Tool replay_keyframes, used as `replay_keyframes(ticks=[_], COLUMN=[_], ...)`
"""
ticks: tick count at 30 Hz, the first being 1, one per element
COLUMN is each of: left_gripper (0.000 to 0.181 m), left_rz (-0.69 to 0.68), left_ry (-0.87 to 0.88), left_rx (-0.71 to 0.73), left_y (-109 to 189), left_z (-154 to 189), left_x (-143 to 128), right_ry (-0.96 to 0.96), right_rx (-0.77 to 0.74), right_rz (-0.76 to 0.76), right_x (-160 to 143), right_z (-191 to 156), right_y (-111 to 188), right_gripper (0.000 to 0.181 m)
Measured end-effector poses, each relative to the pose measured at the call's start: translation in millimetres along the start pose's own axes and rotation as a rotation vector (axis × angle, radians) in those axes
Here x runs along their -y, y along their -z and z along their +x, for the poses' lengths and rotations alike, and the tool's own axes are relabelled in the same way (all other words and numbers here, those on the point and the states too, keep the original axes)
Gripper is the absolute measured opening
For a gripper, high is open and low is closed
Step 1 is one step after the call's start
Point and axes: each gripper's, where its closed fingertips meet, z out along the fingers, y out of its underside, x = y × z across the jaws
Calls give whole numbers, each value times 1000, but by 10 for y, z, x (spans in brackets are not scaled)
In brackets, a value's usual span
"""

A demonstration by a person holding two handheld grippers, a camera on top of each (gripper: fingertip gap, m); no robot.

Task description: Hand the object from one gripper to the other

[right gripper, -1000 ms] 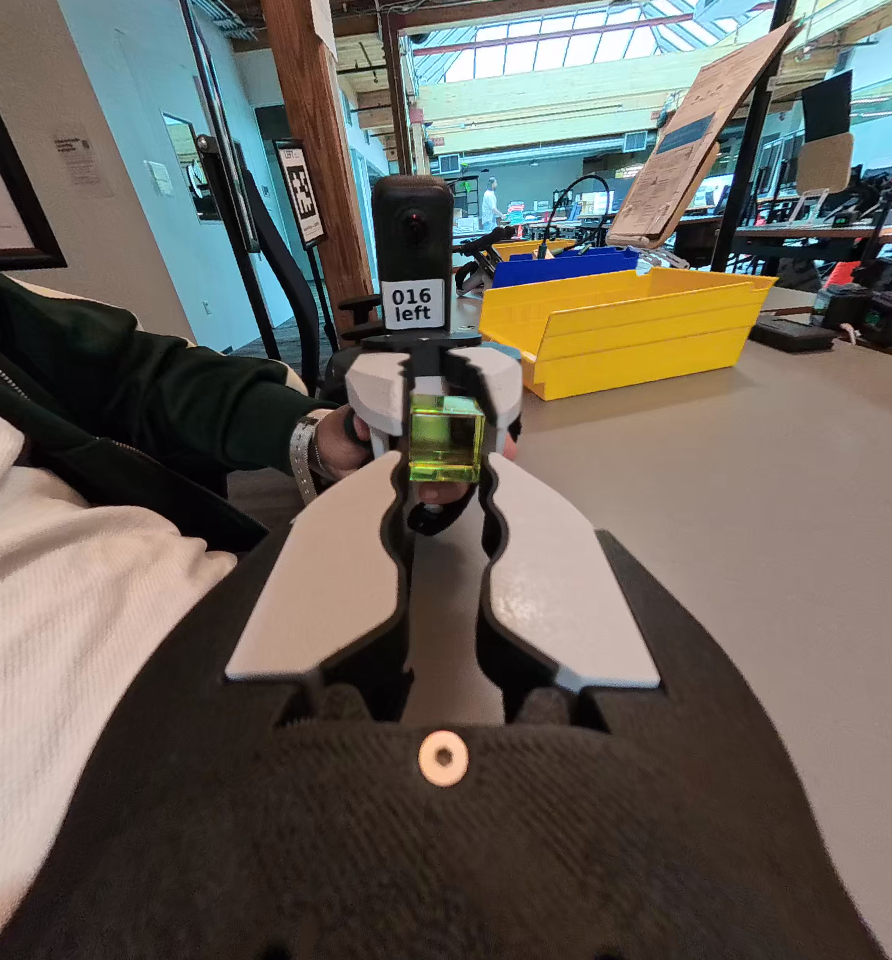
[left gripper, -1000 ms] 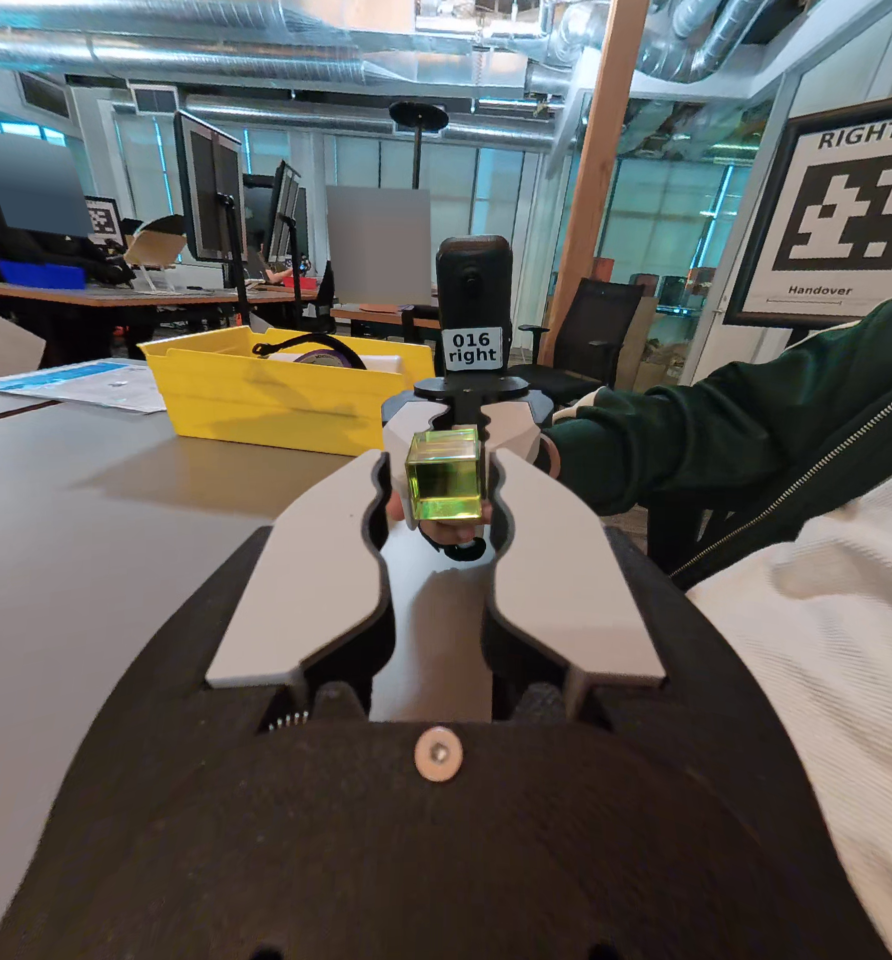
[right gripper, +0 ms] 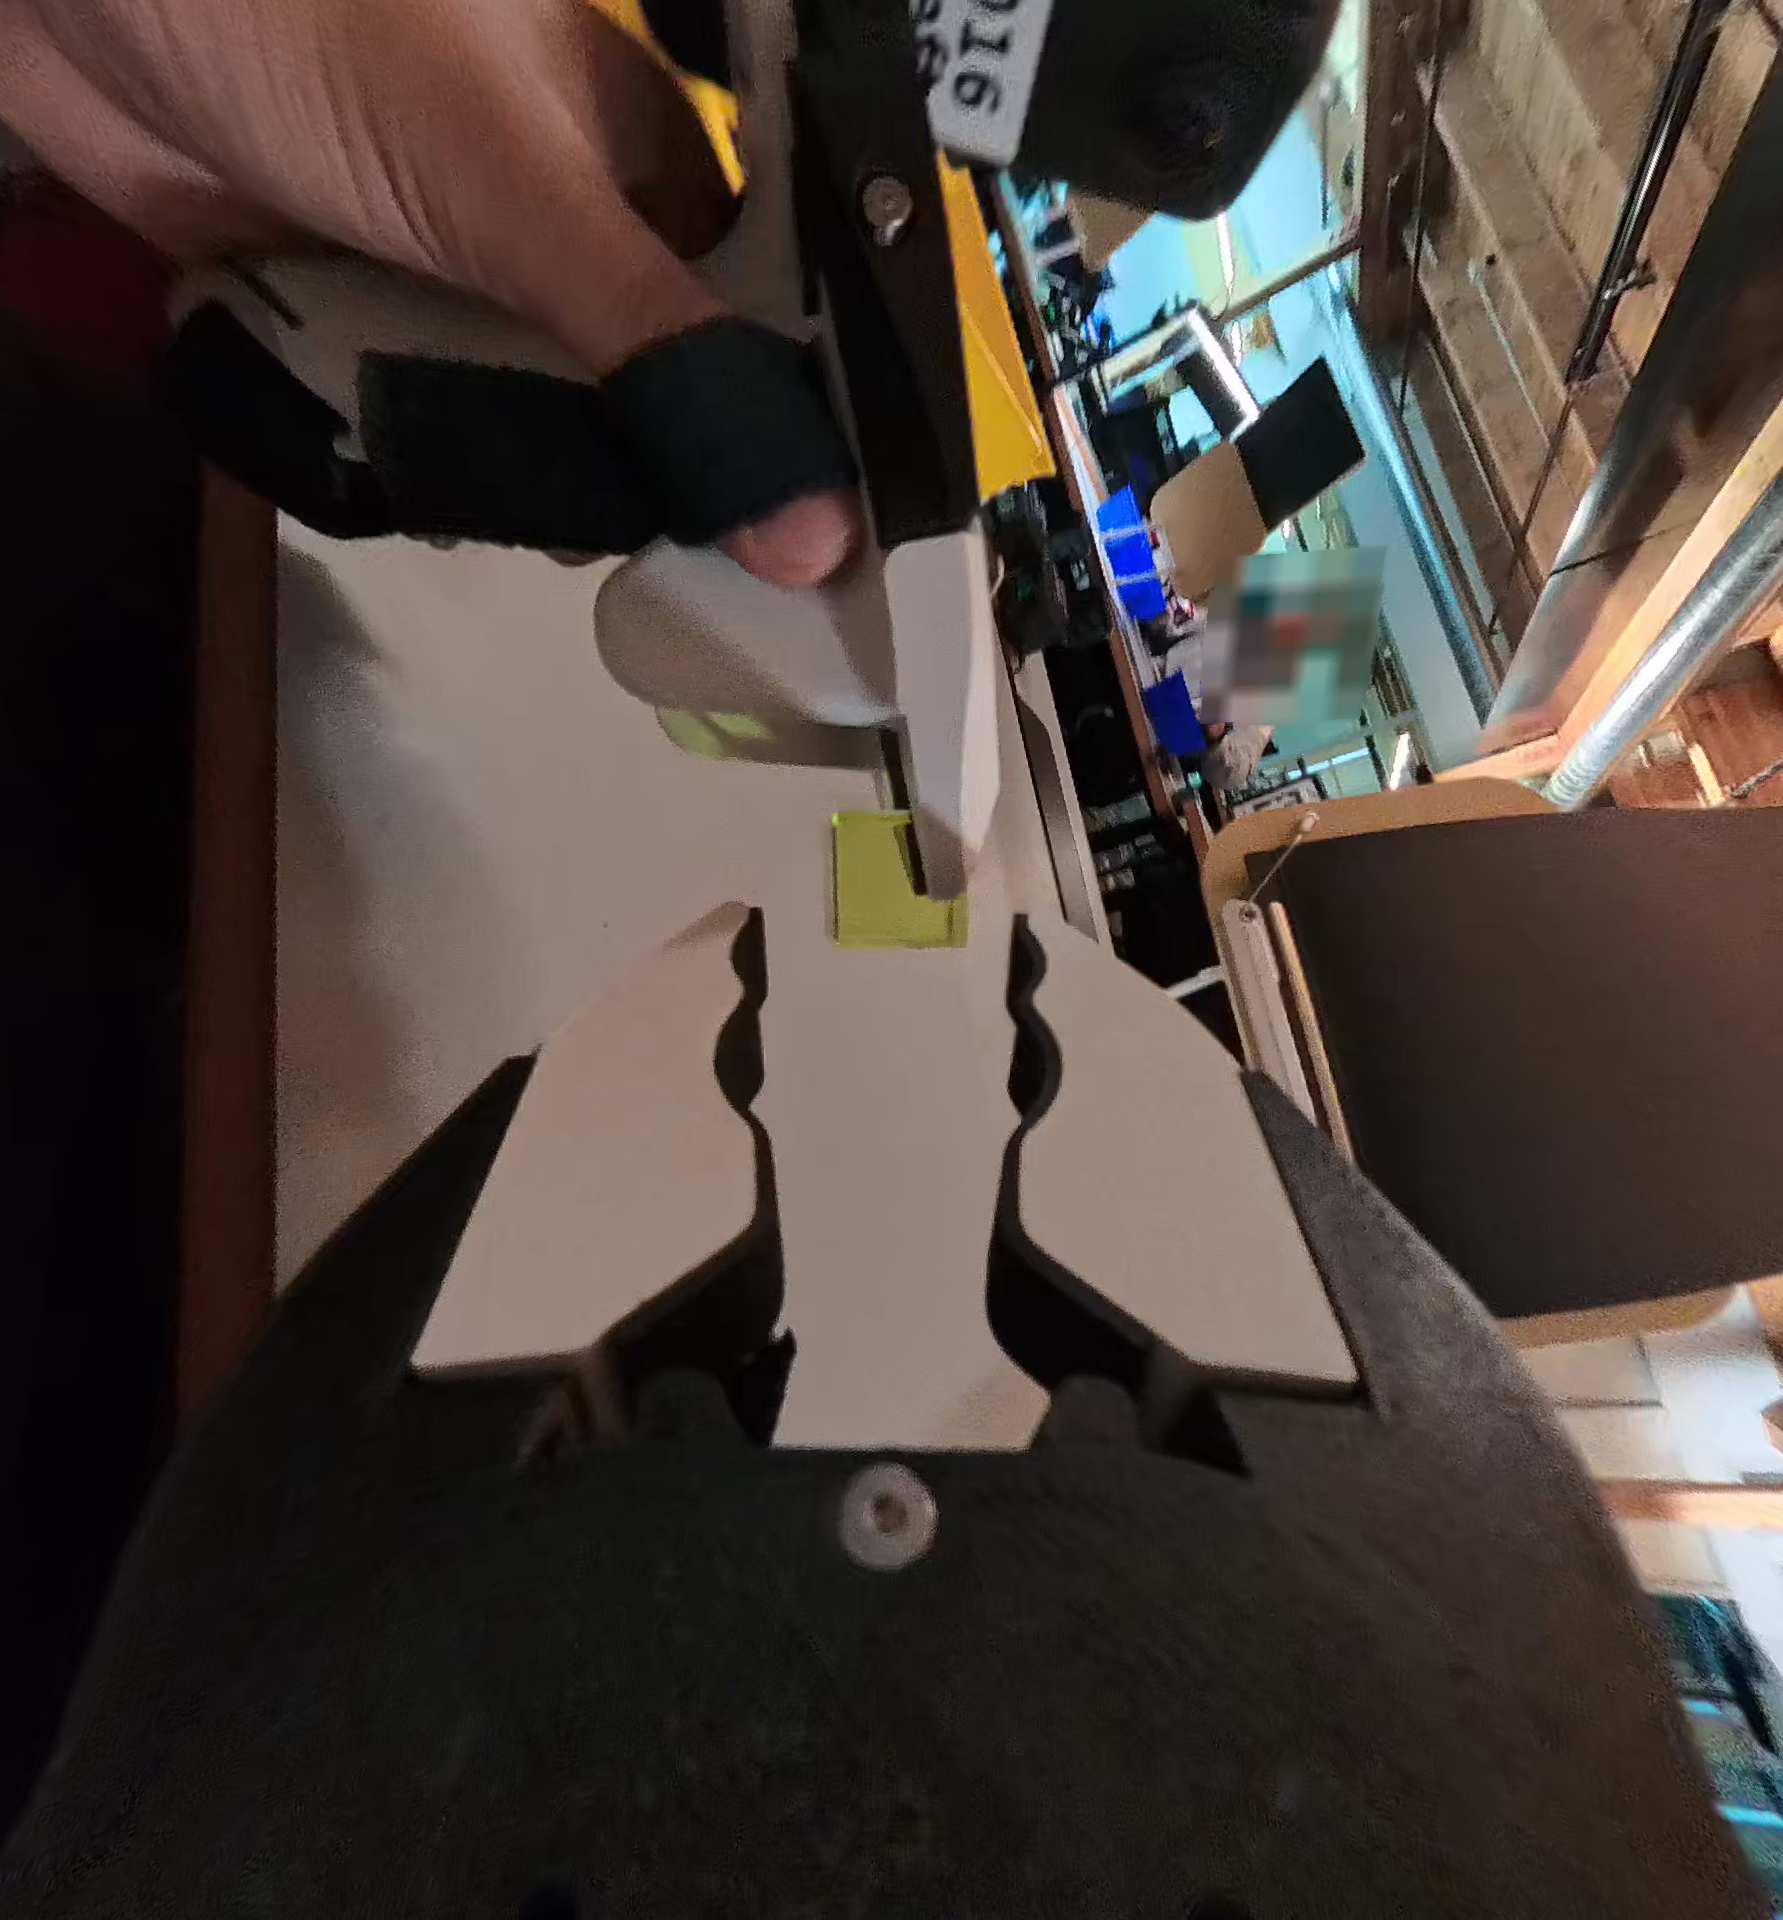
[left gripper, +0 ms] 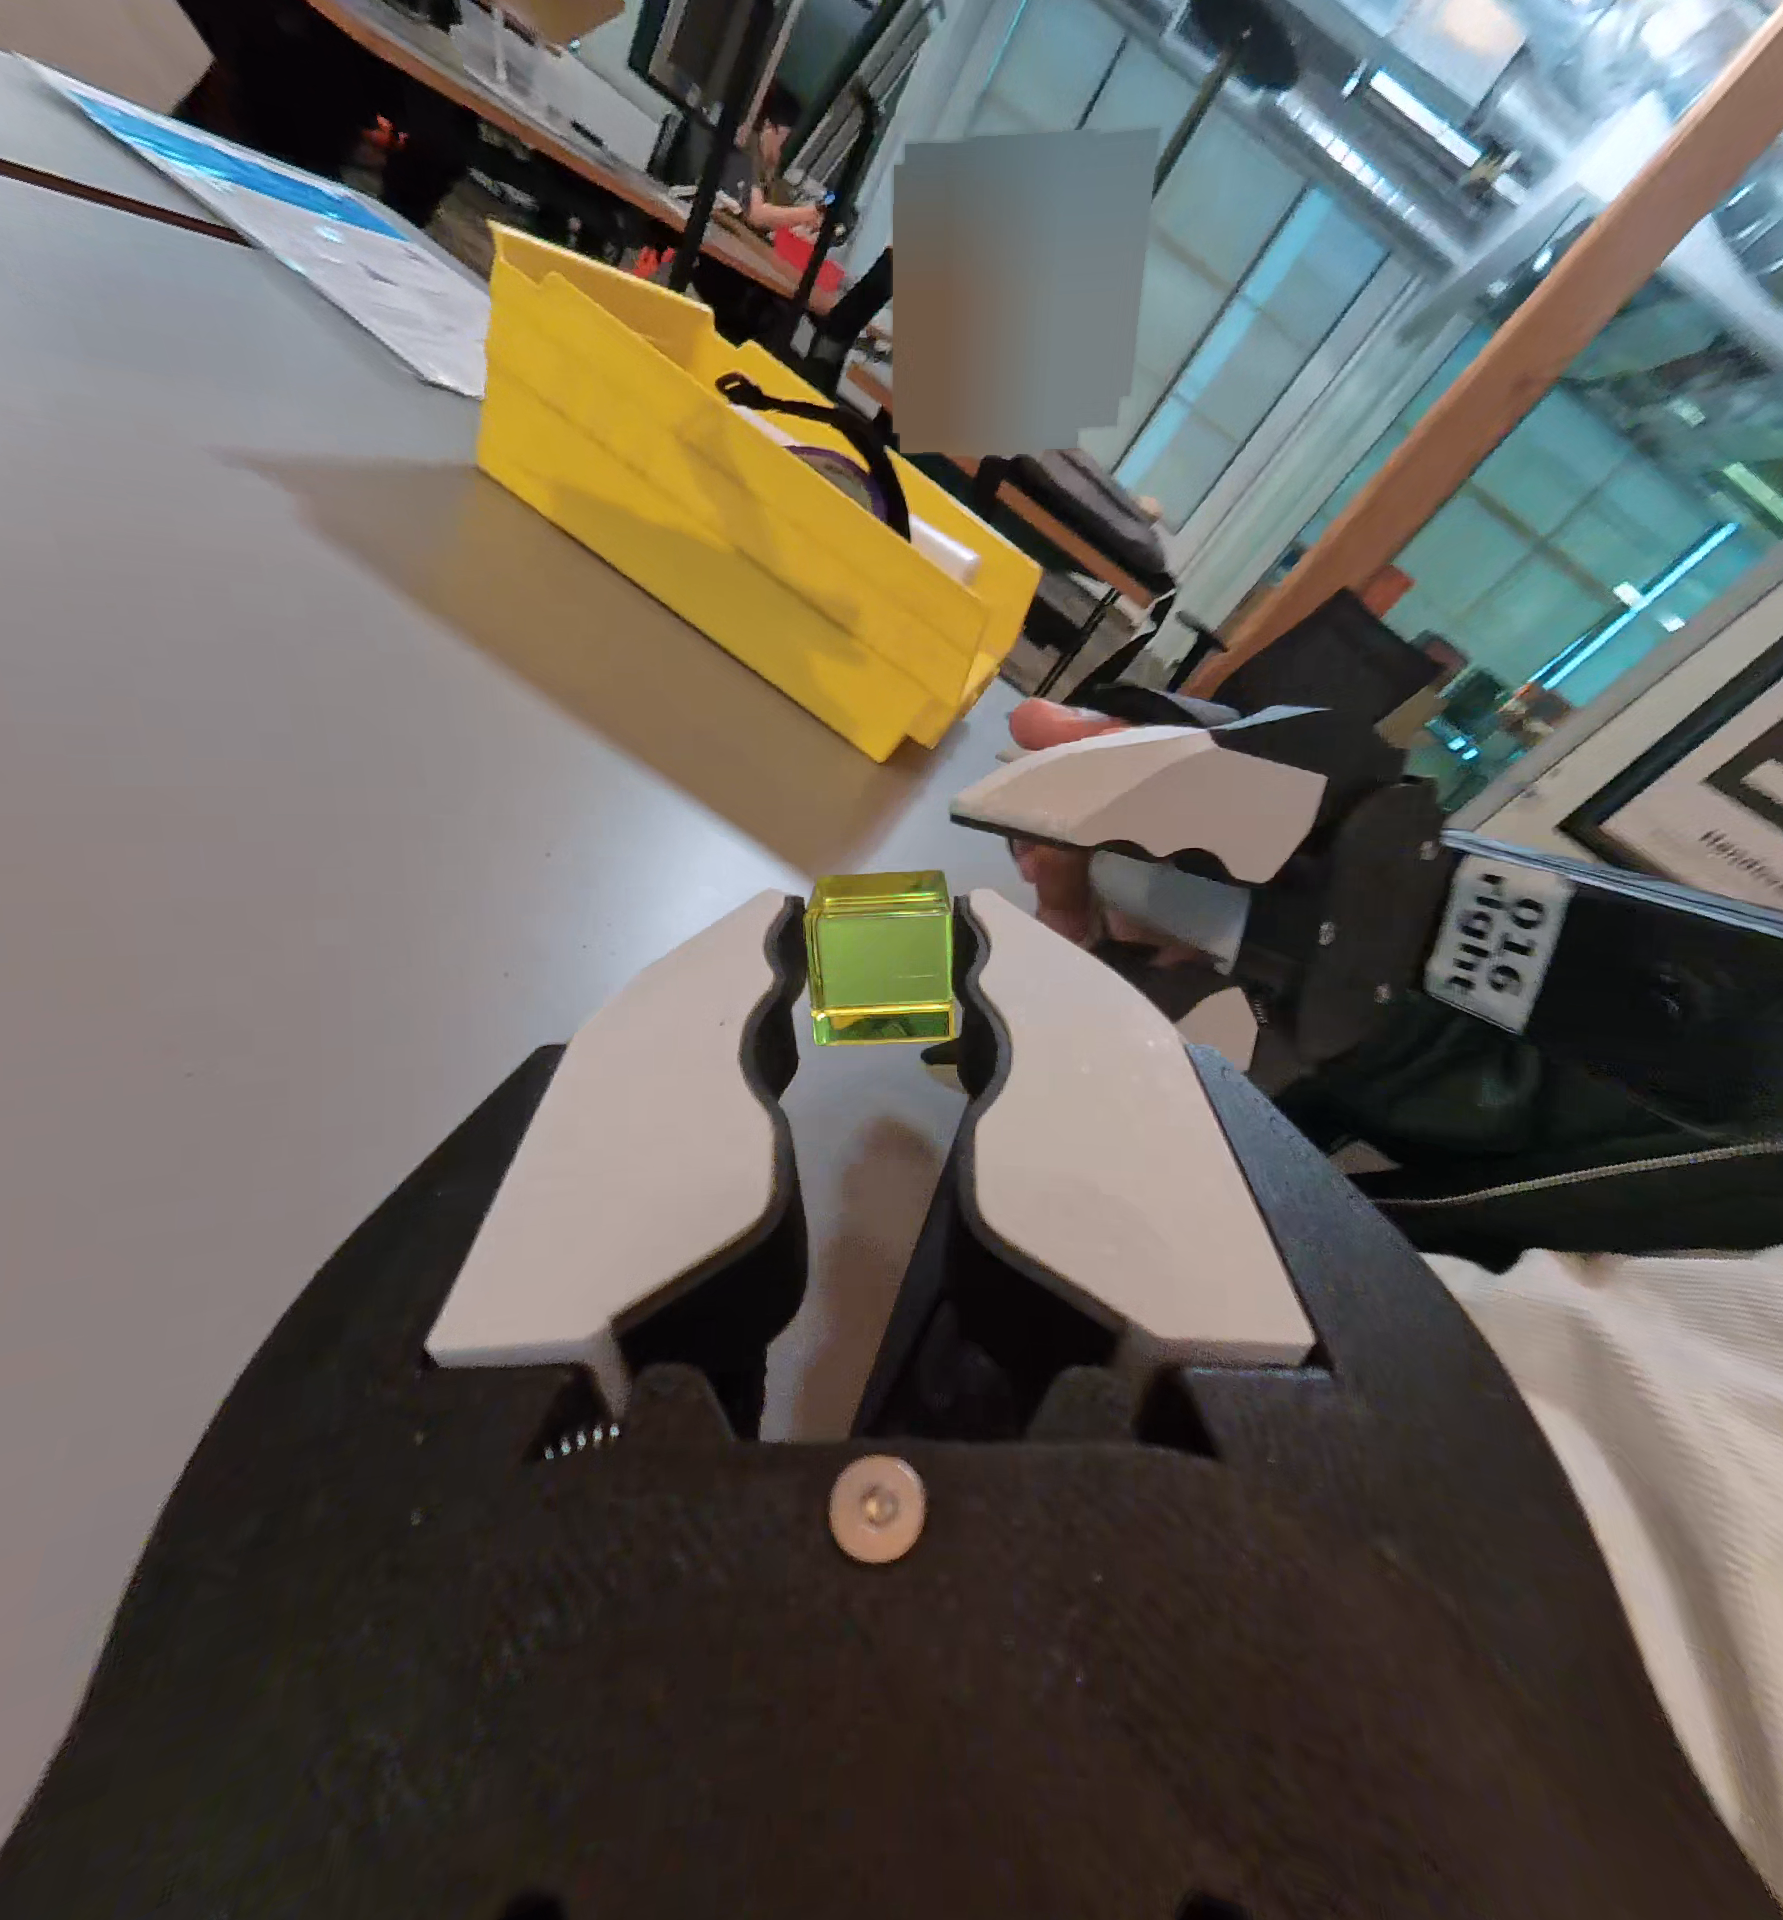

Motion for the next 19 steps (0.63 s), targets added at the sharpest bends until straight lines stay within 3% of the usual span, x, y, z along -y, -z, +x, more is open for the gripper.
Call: replay_keyframes(ticks=[6, 9, 13, 16, 19], left_gripper=[26, 26, 31, 57, 56], left_rz=[-58, -60, 11, 141, 145], left_ry=[-124, -193, -241, -187, -77], left_rx=[41, 40, -56, -138, -237], left_y=[-91, -101, -69, -5, 23], left_z=[110, 130, 219, 283, 298], left_x=[-91, -104, -30, 134, 127], right_ry=[4, 15, 11, -40, -59], right_rx=[11, 15, -16, -10, 8], right_rz=[-53, -46, 0, 143, 340], right_x=[-37, -38, -33, 54, 197], right_z=[-32, -28, 61, 130, 158], right_y=[2, 17, 60, 136, 242], right_gripper=[28, 28, 28, 28, 28])
